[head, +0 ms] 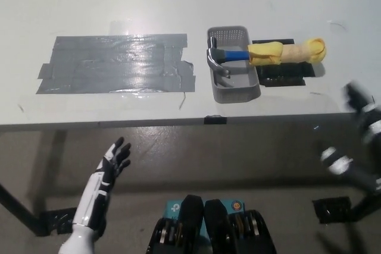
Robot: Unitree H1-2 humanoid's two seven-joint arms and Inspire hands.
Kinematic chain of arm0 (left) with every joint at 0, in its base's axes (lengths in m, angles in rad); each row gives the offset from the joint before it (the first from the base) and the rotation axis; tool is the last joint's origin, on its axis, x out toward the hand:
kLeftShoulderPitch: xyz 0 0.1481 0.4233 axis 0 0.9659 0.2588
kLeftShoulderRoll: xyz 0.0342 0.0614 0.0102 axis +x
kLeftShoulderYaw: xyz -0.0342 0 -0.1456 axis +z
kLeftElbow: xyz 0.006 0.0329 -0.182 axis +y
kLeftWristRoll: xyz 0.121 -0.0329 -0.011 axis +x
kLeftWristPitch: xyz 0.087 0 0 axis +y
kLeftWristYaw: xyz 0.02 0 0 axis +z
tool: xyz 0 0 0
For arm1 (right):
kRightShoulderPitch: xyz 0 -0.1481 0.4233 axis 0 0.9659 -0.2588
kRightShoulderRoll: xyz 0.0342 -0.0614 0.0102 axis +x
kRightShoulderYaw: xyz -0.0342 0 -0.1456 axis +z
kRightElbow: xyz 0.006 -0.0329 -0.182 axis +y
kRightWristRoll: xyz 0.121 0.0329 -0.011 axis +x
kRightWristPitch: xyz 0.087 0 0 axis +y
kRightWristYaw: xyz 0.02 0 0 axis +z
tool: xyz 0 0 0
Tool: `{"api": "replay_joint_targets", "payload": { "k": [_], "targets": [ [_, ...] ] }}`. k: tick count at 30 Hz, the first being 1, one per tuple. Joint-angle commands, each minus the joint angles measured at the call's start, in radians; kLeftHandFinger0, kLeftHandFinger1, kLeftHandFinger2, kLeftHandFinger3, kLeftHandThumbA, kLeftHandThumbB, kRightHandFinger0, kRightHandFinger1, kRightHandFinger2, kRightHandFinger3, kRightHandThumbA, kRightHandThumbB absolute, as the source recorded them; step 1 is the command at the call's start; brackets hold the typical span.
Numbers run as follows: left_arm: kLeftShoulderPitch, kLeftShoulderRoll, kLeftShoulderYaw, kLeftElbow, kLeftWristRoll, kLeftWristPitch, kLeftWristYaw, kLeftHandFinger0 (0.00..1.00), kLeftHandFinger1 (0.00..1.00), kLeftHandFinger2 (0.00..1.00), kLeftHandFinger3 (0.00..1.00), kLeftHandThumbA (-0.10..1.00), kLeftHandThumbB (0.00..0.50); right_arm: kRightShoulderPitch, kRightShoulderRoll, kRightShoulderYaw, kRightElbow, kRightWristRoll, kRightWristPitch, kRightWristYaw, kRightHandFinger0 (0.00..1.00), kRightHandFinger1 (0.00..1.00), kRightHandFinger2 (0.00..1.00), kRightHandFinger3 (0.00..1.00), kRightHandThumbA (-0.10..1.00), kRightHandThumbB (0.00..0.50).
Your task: The robot picks the hammer placed on top of the gray container with right hand and places it on the grey area of the desk
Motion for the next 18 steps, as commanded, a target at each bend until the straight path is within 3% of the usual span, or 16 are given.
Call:
{"api": "replay_joint_targets", "payload": {
  "k": [1,5,8,12,18],
  "targets": [
    [0.0,0.0,-0.01,-0.038,0.002,-0.039,-0.013,1.0,1.0,1.0,1.0,1.0,0.114,-0.131,-0.113,-0.017,-0.041,-0.037,0.17,0.048,1.0,1.0,1.0,1.0,0.57,0.246],
    [0.013,0.004,-0.007,-0.053,-0.006,-0.032,-0.014,1.0,1.0,1.0,1.0,1.0,0.088,-0.312,-0.248,0.053,0.056,0.014,0.309,0.171,1.0,1.0,1.0,1.0,0.69,0.222],
    [0.018,0.008,-0.001,-0.045,-0.015,-0.049,-0.015,1.0,1.0,1.0,1.0,1.0,0.07,-0.536,-0.332,0.178,0.243,-0.035,0.395,0.298,1.0,1.0,1.0,1.0,0.77,0.26],
    [0.023,0.007,0.003,-0.039,-0.014,-0.057,-0.01,1.0,1.0,1.0,1.0,1.0,0.052,-0.773,-0.323,0.321,0.514,-0.1,0.376,0.39,1.0,1.0,1.0,1.0,0.78,0.312],
    [0.024,0.009,0.005,-0.054,-0.012,-0.048,-0.01,1.0,1.0,1.0,1.0,1.0,0.027,-0.981,-0.266,0.482,0.803,-0.198,0.315,0.437,1.0,1.0,1.0,1.0,0.86,0.316]
  ]
}}
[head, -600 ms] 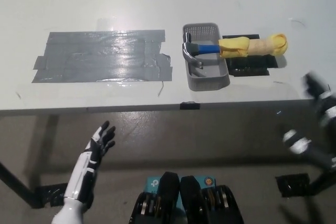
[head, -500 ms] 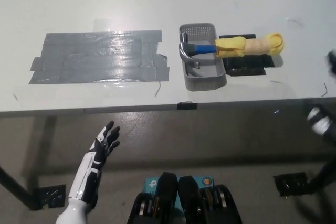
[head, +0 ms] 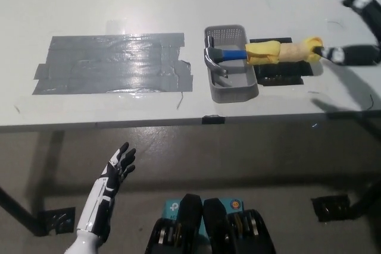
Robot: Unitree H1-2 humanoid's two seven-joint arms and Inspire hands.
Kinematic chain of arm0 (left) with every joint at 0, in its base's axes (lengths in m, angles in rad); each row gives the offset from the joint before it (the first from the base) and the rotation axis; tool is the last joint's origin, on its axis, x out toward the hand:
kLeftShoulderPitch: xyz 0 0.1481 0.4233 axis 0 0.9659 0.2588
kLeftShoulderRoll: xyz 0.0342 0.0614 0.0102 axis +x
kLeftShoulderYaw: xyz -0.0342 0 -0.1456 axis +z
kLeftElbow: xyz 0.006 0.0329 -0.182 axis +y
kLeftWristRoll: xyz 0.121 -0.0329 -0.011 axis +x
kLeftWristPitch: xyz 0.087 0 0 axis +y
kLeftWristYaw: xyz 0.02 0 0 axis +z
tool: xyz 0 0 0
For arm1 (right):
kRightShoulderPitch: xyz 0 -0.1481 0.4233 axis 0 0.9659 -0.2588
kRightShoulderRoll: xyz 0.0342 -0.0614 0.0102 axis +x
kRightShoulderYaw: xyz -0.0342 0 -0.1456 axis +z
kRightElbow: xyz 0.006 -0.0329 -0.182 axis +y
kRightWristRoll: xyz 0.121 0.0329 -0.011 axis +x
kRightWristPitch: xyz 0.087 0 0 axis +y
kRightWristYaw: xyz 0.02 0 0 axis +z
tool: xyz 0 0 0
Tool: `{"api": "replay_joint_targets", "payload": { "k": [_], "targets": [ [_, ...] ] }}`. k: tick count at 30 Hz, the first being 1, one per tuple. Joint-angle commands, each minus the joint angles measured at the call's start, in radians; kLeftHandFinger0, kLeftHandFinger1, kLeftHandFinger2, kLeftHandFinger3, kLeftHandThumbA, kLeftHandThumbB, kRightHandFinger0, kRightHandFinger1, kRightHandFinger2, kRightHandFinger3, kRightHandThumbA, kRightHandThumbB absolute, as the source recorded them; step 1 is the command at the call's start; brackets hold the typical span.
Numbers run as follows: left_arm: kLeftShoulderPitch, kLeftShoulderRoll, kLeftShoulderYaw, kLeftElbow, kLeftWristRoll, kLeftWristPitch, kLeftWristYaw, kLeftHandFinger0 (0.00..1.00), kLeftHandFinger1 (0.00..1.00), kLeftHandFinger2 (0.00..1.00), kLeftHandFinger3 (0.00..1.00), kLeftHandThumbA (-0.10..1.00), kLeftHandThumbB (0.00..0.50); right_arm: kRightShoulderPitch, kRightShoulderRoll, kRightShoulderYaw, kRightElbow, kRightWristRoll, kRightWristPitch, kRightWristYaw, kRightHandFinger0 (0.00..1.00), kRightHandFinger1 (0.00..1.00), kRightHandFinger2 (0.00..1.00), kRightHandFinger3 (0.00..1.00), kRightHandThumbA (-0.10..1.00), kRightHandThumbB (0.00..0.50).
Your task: The robot picks the hammer placed on top of the gray container with right hand and places it on the grey area of the desk
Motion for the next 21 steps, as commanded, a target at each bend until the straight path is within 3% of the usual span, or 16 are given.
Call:
{"api": "replay_joint_targets", "payload": {
  "k": [1,4,5,6,8,10,14,17,19,21],
  "targets": [
    [0.0,0.009,0.008,-0.048,-0.013,-0.052,-0.01,1.0,1.0,1.0,1.0,1.0,0.037,-0.347,-0.007,0.198,0.334,-0.159,0.03,0.223,1.0,1.0,1.0,1.0,0.87,0.297],
    [0.002,0.011,0.011,-0.05,-0.01,-0.045,-0.008,1.0,1.0,1.0,1.0,1.0,0.035,-0.428,0.04,0.265,0.501,-0.18,-0.033,0.232,1.0,1.0,1.0,1.0,0.85,0.309],
    [0.003,0.011,0.011,-0.054,-0.013,-0.043,-0.009,1.0,1.0,1.0,1.0,1.0,0.029,-0.445,0.048,0.281,0.545,-0.177,-0.084,0.246,1.0,1.0,1.0,1.0,0.85,0.285],
    [0.002,0.01,0.011,-0.055,-0.017,-0.038,-0.011,1.0,1.0,1.0,1.0,1.0,0.033,-0.475,0.073,0.297,0.614,-0.179,-0.08,0.248,1.0,1.0,1.0,1.0,0.82,0.33],
    [0.002,0.011,0.009,-0.056,-0.016,-0.04,-0.013,1.0,1.0,1.0,1.0,1.0,0.024,-0.5,0.092,0.319,0.668,-0.177,-0.066,0.257,1.0,1.0,1.0,1.0,0.81,0.341],
    [0.0,0.012,0.01,-0.055,-0.017,-0.037,-0.013,1.0,1.0,1.0,1.0,1.0,0.031,-0.54,0.122,0.386,0.75,-0.227,-0.084,0.266,1.0,1.0,1.0,1.0,0.88,0.356],
    [0.003,0.013,0.011,-0.063,-0.015,-0.032,-0.013,1.0,1.0,1.0,1.0,1.0,0.037,-0.593,0.157,0.474,0.894,-0.263,-0.19,0.301,1.0,1.0,1.0,1.0,0.97,0.338],
    [0.003,0.018,0.014,-0.065,-0.013,-0.032,-0.013,1.0,1.0,1.0,1.0,1.0,0.022,-0.611,0.181,0.506,0.967,-0.283,-0.204,0.282,1.0,1.0,1.0,1.0,0.94,0.379],
    [0.003,0.02,0.015,-0.065,-0.013,-0.031,-0.015,1.0,1.0,1.0,1.0,1.0,0.021,-0.617,0.193,0.519,0.998,-0.298,-0.205,0.269,1.0,1.0,1.0,1.0,0.9,0.371],
    [-0.001,0.024,0.014,-0.065,-0.017,-0.031,-0.02,1.0,1.0,1.0,1.0,1.0,0.019,-0.622,0.199,0.539,1.023,-0.322,-0.222,0.26,1.0,1.0,1.0,1.0,0.92,0.384]
  ]
}}
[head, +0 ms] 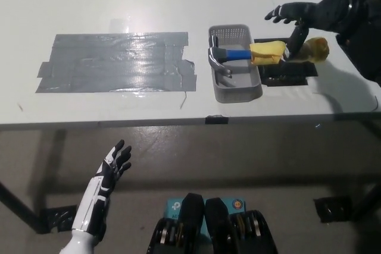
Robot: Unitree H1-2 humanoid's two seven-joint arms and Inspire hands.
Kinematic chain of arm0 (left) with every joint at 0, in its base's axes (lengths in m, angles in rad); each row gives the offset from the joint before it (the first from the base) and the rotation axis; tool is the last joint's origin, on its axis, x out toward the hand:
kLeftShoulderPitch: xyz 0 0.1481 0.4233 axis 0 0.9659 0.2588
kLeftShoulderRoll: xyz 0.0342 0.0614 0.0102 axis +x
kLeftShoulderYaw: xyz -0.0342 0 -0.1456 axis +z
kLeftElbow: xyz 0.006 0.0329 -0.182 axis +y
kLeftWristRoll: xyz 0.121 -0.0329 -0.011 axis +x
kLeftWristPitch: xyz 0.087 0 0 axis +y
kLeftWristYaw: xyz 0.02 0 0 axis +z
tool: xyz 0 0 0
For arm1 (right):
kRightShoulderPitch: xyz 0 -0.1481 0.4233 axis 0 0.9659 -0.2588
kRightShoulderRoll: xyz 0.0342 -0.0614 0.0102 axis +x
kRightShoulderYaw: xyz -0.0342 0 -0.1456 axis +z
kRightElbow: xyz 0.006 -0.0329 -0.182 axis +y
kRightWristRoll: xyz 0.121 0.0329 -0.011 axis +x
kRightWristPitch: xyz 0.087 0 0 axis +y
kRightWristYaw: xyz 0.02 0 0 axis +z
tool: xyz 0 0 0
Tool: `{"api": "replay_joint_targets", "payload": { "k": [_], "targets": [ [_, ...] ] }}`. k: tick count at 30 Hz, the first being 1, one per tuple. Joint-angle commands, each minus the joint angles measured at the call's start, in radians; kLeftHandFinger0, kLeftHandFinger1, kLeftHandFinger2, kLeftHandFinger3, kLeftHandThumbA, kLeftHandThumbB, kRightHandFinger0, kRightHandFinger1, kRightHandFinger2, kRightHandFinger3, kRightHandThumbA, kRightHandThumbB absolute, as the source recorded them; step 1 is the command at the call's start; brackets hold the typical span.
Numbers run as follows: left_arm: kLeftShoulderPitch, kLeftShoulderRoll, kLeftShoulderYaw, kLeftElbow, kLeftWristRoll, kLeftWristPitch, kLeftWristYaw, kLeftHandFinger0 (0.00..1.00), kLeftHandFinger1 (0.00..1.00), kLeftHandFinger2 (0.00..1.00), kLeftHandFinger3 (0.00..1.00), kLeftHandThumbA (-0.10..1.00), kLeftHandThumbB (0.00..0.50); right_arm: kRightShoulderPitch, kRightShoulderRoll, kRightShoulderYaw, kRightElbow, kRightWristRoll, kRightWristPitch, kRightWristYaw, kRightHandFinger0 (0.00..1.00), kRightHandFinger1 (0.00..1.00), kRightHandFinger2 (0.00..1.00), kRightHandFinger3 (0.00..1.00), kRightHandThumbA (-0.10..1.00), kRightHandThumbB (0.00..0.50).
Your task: The robot picks the hammer placed on top of the gray container with right hand and places it on the grey area of the desk
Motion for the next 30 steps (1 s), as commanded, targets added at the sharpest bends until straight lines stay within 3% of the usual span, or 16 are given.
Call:
{"api": "replay_joint_targets", "payload": {
  "k": [1,11,30],
  "targets": [
    [-0.004,0.015,0.003,-0.033,-0.014,-0.034,-0.019,1.0,1.0,1.0,1.0,1.0,0.012,-0.084,0.002,0.027,0.052,-0.098,-0.097,0.022,1.0,1.0,1.0,1.0,0.92,0.389],
    [-0.006,0.014,-0.001,-0.038,-0.012,-0.021,-0.021,1.0,1.0,1.0,1.0,1.0,0.038,-0.09,0.033,0.022,0.115,-0.15,-0.113,0.013,1.0,1.0,1.0,1.0,0.92,0.416],
    [-0.011,0.017,0.003,-0.042,-0.023,-0.018,-0.027,1.0,1.0,1.0,1.0,1.0,0.022,-0.065,0.069,-0.054,0.161,-0.171,-0.117,-0.021,1.0,1.0,1.0,1.0,0.89,0.441]
  ]
}}
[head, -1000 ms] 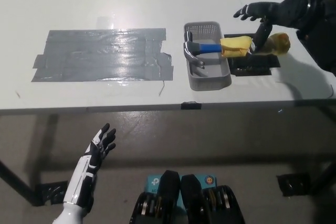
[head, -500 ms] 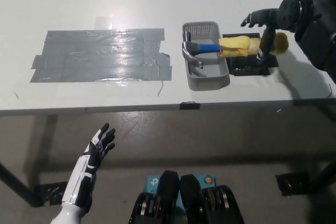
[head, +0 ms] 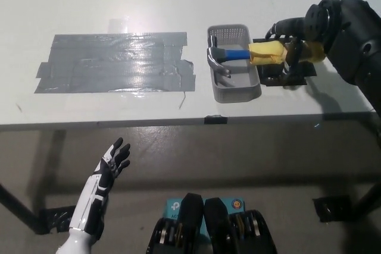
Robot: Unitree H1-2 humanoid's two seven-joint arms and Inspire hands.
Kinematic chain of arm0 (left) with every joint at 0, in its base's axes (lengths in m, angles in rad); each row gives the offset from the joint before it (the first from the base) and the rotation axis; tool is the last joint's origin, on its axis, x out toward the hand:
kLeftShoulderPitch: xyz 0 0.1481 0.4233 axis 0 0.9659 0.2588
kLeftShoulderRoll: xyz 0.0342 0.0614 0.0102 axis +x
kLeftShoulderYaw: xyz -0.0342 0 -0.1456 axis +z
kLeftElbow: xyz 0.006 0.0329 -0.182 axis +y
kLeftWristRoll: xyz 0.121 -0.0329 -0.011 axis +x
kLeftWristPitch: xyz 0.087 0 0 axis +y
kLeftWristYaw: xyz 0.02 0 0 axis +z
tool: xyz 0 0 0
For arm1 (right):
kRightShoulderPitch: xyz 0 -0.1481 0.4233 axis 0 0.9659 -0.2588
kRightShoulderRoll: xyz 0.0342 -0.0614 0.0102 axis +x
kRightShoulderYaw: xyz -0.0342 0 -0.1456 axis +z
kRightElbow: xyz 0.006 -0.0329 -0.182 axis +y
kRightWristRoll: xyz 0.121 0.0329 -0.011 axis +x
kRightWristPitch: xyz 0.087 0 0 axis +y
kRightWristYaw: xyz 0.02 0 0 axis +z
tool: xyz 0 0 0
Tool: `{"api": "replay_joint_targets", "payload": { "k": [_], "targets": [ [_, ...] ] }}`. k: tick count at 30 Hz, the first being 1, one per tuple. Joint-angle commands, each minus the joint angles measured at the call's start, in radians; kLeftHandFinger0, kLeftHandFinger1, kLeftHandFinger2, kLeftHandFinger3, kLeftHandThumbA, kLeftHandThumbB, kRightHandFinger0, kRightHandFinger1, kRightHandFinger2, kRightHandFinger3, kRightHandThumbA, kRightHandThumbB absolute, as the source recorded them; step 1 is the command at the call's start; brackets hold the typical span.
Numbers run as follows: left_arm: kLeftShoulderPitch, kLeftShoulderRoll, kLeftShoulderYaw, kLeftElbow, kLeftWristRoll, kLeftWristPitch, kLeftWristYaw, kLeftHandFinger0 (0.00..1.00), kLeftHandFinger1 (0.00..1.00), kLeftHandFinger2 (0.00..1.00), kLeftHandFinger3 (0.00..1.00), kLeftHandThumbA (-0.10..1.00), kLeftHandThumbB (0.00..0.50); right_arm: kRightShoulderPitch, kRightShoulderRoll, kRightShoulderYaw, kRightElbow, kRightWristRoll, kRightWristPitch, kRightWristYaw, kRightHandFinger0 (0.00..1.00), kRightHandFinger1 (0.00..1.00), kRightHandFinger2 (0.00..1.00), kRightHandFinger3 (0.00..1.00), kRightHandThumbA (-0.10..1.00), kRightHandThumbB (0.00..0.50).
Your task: The robot picks the hammer placed on top of the gray container with right hand and places it on the grey area of the desk
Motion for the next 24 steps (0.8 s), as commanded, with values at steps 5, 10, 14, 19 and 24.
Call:
{"api": "replay_joint_targets", "payload": {
  "k": [5,10,14,19,24],
  "targets": [
    [-0.011,0.008,0.003,-0.024,-0.012,-0.017,-0.013,1.0,1.0,1.0,1.0,1.0,0.023,-0.039,0.006,-0.035,-0.003,-0.023,-0.011,-0.036,1.0,1.0,1.0,1.0,0.87,0.427],
    [-0.014,0.012,0.004,-0.023,-0.013,-0.019,-0.016,1.0,1.0,1.0,1.0,1.0,0.028,-0.035,0.012,-0.031,0.018,-0.034,-0.036,-0.029,1.0,1.0,1.0,1.0,0.89,0.39],
    [-0.013,0.011,0.003,-0.028,-0.016,-0.008,-0.017,1.0,1.0,1.0,1.0,1.0,0.03,-0.022,0.012,-0.025,0.032,-0.049,-0.048,-0.057,1.0,1.0,1.0,1.0,0.89,0.402],
    [-0.01,0.012,0.004,-0.027,-0.014,-0.008,-0.016,1.0,1.0,1.0,1.0,1.0,0.033,0.005,0.009,-0.045,0.04,-0.045,-0.048,-0.092,1.0,1.0,1.0,1.0,0.81,0.409],
    [-0.011,0.015,0.002,-0.028,-0.011,-0.016,-0.018,1.0,1.0,1.0,1.0,1.0,0.009,0.035,0.01,-0.077,0.045,-0.041,-0.054,-0.213,1.0,1.0,1.0,1.0,0.54,0.376]
  ]
}}
